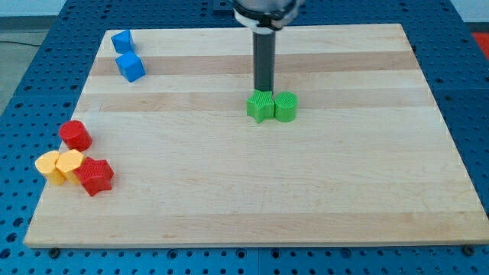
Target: Slide the blue cube parallel to the right of the triangle
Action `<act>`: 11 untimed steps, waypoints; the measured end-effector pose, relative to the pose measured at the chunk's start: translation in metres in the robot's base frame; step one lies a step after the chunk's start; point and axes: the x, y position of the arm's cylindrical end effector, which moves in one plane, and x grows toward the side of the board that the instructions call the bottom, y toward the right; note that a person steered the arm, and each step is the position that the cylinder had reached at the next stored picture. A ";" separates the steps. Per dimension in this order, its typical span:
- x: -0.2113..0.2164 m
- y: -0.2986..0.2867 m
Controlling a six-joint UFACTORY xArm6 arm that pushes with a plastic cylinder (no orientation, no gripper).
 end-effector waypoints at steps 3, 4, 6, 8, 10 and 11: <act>-0.039 -0.053; -0.047 -0.054; 0.025 -0.171; -0.030 -0.251; -0.078 -0.253; -0.086 -0.273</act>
